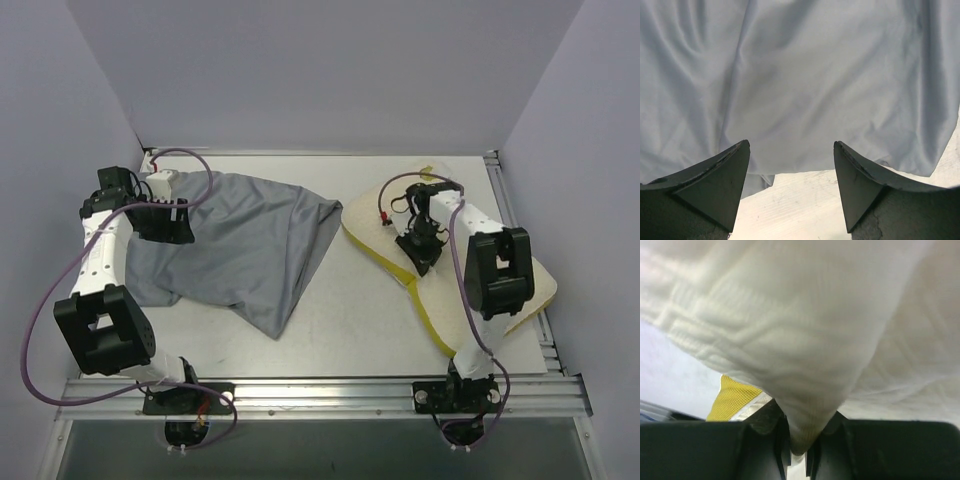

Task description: Put the pillow into the pillowcase

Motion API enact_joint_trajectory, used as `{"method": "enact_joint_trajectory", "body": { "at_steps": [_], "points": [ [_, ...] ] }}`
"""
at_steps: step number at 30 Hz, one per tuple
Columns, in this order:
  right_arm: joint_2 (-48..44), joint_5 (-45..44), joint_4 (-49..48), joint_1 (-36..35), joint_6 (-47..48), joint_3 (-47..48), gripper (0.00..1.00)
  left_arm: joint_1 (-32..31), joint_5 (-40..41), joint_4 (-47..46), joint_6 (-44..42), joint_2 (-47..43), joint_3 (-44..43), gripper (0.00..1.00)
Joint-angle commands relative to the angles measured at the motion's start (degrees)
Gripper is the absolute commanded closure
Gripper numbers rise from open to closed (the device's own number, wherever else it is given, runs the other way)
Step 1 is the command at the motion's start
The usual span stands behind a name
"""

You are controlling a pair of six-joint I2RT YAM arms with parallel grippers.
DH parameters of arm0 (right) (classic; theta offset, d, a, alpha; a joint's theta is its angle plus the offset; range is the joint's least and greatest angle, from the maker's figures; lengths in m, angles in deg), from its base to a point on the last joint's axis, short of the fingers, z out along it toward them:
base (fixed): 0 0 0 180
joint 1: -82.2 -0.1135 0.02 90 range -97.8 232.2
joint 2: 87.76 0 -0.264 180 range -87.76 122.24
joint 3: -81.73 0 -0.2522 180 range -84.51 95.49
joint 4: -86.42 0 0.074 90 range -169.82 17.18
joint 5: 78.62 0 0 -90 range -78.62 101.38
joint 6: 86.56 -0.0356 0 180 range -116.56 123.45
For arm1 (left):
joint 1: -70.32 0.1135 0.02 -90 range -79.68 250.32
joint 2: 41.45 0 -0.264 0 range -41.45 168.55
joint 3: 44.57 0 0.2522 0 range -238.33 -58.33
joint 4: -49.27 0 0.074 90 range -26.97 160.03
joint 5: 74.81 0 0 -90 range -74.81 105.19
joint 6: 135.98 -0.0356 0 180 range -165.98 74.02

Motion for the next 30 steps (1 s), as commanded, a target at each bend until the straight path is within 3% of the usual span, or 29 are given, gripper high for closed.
{"method": "enact_joint_trajectory", "body": {
  "at_steps": [1,5,9,10,13,14,15,20,22,23,26,28,30],
  "points": [
    [-14.49,-2.25,2.79,0.29,18.14,-6.97,1.0,0.29,-3.35,0.43,0.14,-1.68,-2.15,0.23],
    [-28.49,-6.12,-1.69,0.11,41.29,-20.23,1.0,0.29,-5.54,-0.01,0.41,-0.81,-2.24,0.23],
    [-38.87,-6.3,-4.86,0.9,53.05,-31.74,1.0,0.03,-7.75,-0.19,0.85,-0.19,-3.03,0.23],
    [-39.41,-7.96,-5.04,0.9,53.24,-32.38,0.95,-0.15,-8.1,-0.27,0.85,-0.1,-3.38,0.23],
    [-40.12,-10.17,-4.08,0.46,46.16,-31.26,0.46,-0.76,-8.89,-0.27,0.15,-0.8,-3.82,0.22],
    [-40.03,-9.65,-1.38,0.29,42.38,-29.07,0.09,-1.11,-8.72,-0.27,-0.38,-1.06,-3.91,0.21],
    [-39.51,-8.17,0.56,0.46,36.25,-26.44,0.0,-1.55,-8.63,-0.27,-0.65,-1.41,-3.99,0.2],
    [-33.89,10.11,11.21,1.34,10.75,-0.11,0.0,-6.29,-5.74,-0.88,-1.18,-4.66,-2.86,0.16],
    [-30.81,12.32,10.87,0.2,-0.92,4.68,0.0,-7.35,-4.59,-3.33,-0.48,-6.68,-1.63,0.15],
    [-29.5,10.85,9.39,-1.63,-5.08,7.57,0.0,-7.79,-4.41,-4.22,0.48,-7.3,-0.49,0.03],
    [-23.17,7.6,8.15,-4.88,-15.61,11.02,0.0,-8.06,-3.36,-6.33,3.03,-8.62,0.22,0.03],
    [-20.0,7.84,7.53,-6.82,-17.07,11.39,0.0,-8.23,-3.79,-6.6,3.66,-8.97,0.49,0.03],
    [-19.55,5.32,4.99,-11.02,-12.7,7.98,0.0,-8.32,-4.41,-6.6,2.87,-9.24,0.84,0.03]
  ]
}}
